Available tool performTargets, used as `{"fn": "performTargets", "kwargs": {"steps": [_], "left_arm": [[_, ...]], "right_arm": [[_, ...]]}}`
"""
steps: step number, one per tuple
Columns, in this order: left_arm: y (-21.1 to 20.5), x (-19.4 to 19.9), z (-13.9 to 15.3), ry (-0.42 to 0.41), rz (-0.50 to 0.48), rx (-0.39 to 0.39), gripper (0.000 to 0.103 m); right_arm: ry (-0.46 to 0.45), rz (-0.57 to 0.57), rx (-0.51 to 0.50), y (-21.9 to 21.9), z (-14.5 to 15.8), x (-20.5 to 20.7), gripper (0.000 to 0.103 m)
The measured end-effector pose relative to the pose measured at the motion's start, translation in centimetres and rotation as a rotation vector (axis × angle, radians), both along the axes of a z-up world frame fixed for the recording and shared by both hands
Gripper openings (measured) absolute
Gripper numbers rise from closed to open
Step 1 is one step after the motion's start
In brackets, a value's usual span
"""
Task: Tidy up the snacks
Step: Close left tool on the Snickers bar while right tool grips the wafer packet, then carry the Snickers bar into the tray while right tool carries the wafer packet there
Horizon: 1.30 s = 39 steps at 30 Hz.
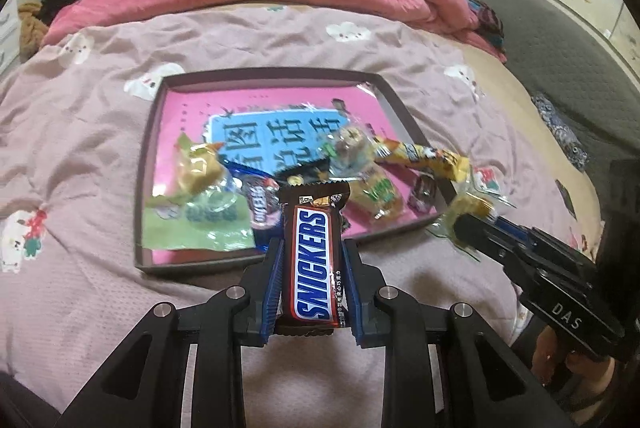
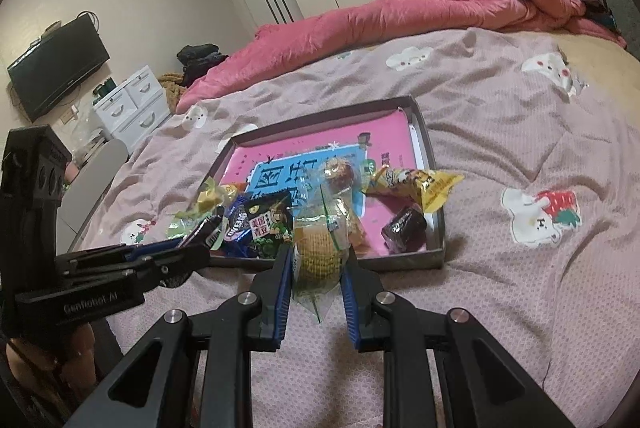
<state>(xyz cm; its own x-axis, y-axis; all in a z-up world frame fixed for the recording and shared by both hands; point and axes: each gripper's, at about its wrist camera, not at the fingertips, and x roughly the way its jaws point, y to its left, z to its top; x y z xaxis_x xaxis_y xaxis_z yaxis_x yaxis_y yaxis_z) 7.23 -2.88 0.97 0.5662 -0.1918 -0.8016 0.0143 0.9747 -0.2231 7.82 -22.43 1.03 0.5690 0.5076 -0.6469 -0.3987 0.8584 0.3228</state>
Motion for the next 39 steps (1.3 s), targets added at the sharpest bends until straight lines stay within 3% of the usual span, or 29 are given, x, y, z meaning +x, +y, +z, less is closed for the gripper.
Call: {"fn": "performTargets", "kwargs": {"steps": [22, 39], "left_arm": [[4.3, 2.8, 0.3, -0.053, 0.136, 0.018, 0.029], [2.6, 5.3, -1.7, -0.028, 0.110, 0.051, 0.029]], "right_arm": [[-0.070, -0.038, -0.032, 0.4, 0.8, 2.9, 0.023], [-0.087, -0.038, -0.041, 1.2, 0.7, 5.4, 0.023]]}}
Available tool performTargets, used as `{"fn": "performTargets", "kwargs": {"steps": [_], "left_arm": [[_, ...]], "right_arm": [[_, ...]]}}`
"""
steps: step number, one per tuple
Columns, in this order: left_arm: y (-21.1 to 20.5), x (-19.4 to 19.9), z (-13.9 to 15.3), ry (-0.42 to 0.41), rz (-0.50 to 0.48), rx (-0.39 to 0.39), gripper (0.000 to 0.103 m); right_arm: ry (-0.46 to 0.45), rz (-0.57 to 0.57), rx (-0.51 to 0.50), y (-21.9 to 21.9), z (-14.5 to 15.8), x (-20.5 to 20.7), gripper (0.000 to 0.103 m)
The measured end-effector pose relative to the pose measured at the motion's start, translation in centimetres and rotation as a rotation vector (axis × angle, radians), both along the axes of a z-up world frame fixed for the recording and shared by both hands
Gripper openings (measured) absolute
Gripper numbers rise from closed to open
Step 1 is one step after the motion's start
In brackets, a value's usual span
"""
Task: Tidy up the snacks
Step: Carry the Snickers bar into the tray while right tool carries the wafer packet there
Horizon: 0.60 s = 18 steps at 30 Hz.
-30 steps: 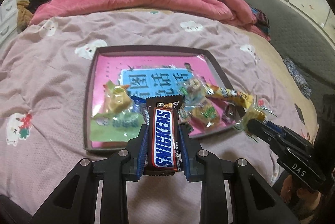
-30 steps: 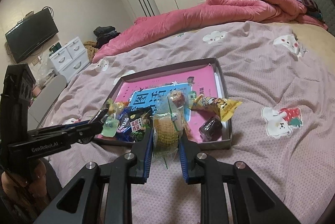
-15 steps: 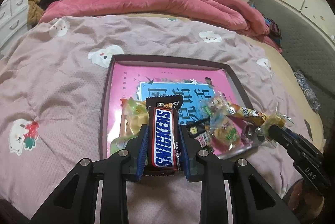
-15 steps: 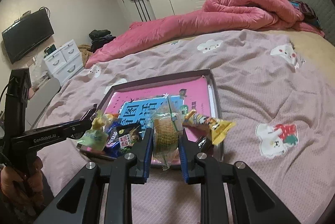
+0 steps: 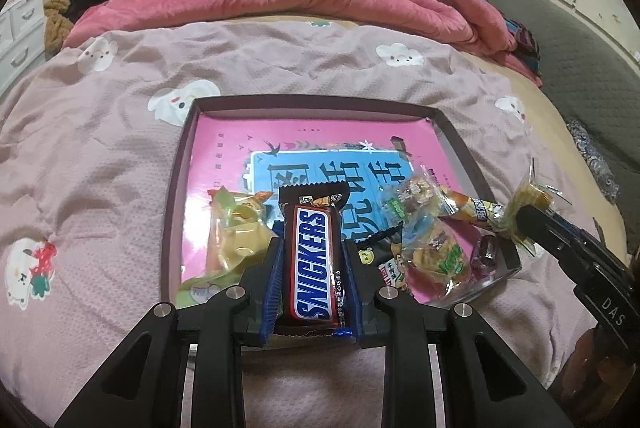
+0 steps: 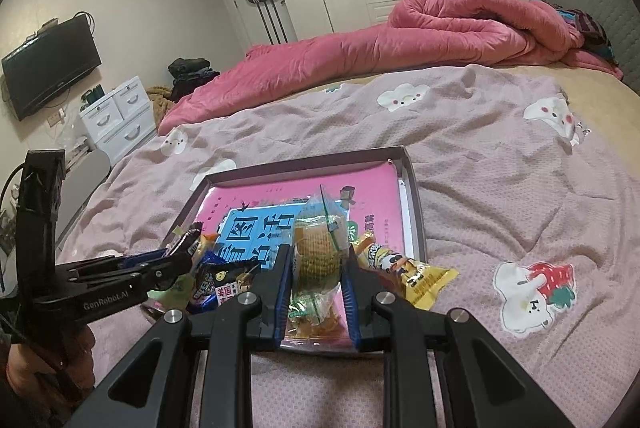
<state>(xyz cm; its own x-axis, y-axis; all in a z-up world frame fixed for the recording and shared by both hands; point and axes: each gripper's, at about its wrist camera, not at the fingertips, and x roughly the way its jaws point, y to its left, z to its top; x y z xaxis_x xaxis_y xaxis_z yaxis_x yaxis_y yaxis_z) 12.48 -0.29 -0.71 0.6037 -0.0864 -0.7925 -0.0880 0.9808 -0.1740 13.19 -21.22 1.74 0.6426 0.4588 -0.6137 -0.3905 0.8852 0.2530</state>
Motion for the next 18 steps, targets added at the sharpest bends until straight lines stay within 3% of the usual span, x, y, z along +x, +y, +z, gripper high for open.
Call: {"fn": "performTargets", "kwargs": {"steps": [18], "left_arm": [[-1.7, 1.1, -1.2, 0.032, -0.032, -0.005, 0.029]], "right_arm": [[0.060, -0.015, -0.020, -0.1, -1.5, 1.2, 0.023]]}}
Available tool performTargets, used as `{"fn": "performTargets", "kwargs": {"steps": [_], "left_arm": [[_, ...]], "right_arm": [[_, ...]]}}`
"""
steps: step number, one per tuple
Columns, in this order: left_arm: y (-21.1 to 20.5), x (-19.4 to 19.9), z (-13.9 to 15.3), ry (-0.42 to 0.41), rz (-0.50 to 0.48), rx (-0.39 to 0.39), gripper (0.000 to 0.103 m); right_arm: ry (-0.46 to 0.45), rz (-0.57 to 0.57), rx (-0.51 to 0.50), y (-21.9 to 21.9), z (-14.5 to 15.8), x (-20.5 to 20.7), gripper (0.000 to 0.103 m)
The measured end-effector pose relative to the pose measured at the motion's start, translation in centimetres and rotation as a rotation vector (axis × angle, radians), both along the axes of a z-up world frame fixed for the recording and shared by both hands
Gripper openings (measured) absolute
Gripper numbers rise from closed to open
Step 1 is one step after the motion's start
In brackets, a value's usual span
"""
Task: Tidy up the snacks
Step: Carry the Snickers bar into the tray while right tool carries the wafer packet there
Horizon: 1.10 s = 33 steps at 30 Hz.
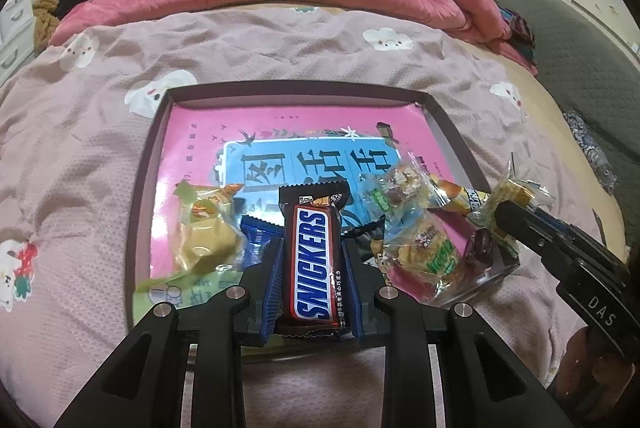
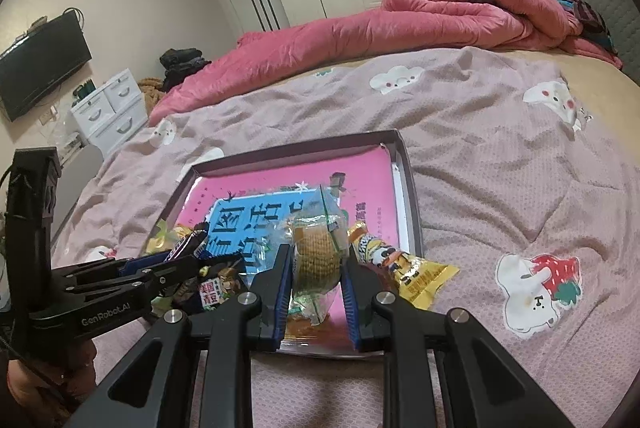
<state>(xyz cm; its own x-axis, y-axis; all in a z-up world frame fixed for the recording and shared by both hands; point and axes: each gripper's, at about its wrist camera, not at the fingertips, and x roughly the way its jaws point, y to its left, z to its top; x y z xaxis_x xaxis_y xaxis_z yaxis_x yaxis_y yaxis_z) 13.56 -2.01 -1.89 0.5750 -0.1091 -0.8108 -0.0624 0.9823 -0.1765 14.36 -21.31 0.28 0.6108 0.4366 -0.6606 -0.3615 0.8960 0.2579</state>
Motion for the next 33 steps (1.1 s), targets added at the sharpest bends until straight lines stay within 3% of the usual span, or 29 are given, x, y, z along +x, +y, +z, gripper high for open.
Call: {"fn": "performTargets", "kwargs": {"steps": [24, 33], "left_arm": [[-0.3, 0.7, -0.9, 0.010, -0.014, -0.011, 0.029], [-0.3, 0.7, -0.9, 0.011, -0.014, -0.010, 0.029]], "right_arm": [[0.042, -0.002, -0.052, 0.8, -1.9, 1.1, 0.023], [0.052, 0.029, 0.000, 0.9, -1.8, 0.9, 0.024]]}}
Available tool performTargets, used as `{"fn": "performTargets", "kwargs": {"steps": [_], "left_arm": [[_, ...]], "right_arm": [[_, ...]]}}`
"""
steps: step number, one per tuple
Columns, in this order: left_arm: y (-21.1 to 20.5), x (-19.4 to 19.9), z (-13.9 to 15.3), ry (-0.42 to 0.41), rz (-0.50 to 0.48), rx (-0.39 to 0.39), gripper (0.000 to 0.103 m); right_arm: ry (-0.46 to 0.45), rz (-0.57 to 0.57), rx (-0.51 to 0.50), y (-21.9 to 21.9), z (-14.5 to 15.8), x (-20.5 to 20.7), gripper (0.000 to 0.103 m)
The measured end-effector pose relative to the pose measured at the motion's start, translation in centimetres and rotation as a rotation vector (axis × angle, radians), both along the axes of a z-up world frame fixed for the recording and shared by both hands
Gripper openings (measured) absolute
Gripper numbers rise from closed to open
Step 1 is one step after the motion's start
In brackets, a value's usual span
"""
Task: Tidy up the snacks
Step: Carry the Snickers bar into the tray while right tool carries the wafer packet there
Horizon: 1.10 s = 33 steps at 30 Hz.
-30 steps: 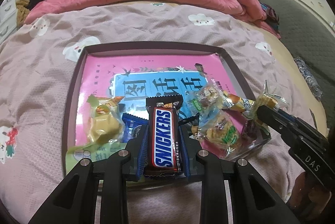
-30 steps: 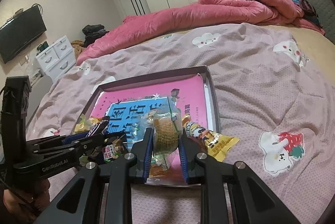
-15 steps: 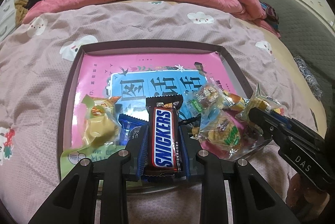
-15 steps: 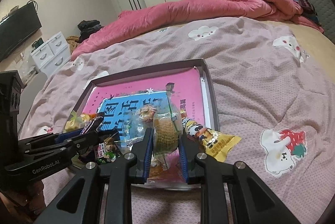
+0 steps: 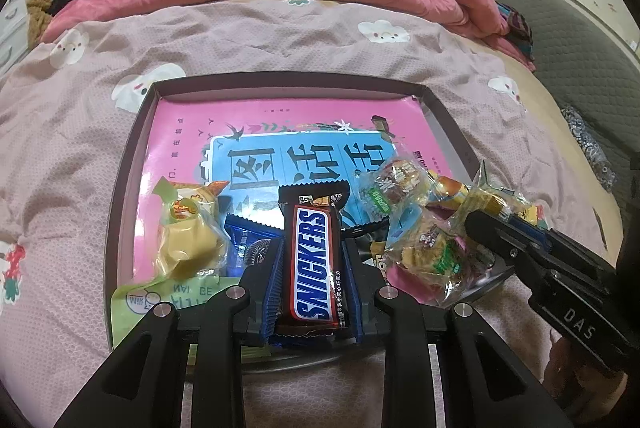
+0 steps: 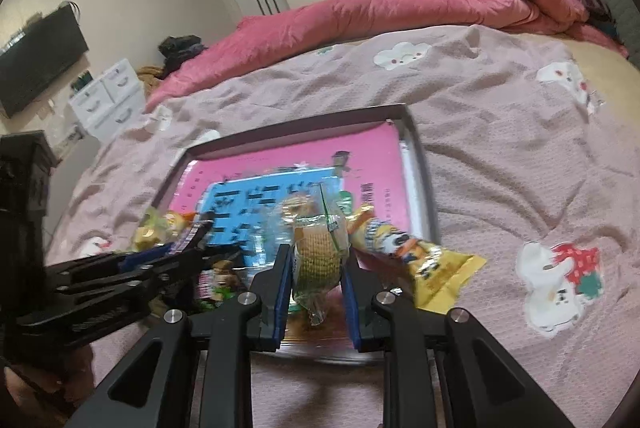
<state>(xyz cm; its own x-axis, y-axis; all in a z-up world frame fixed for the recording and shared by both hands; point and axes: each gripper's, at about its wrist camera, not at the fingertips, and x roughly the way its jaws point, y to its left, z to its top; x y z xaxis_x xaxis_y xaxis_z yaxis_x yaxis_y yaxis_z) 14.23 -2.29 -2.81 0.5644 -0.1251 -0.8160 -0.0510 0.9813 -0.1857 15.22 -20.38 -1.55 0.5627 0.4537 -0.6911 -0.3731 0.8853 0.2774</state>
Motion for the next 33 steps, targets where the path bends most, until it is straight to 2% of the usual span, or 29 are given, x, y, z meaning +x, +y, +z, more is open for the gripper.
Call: {"fn": "performTargets", "kwargs": {"steps": [10, 15, 19, 33], "left_arm": [[0.0, 0.0, 0.0, 0.001, 0.002, 0.003, 0.029], [0.0, -0.1, -0.1, 0.002, 0.003, 0.003, 0.029], [0.1, -0.1, 0.0, 0.004, 0.002, 0.004, 0.029], [0.0, -0.1, -0.2, 0.003, 0.003, 0.001, 0.029]], "right_arm": [[0.015, -0.036, -0.007, -0.5, -0.4, 0.1, 0.024], [-0.010, -0.063, -0.063, -0.4, -0.4, -0.1, 0.024], [0.014, -0.082, -0.070, -0.7, -0.9, 0.2, 0.024], [0.014, -0.068, -0.076, -0.4, -1.1, -0.1, 0.025]]}}
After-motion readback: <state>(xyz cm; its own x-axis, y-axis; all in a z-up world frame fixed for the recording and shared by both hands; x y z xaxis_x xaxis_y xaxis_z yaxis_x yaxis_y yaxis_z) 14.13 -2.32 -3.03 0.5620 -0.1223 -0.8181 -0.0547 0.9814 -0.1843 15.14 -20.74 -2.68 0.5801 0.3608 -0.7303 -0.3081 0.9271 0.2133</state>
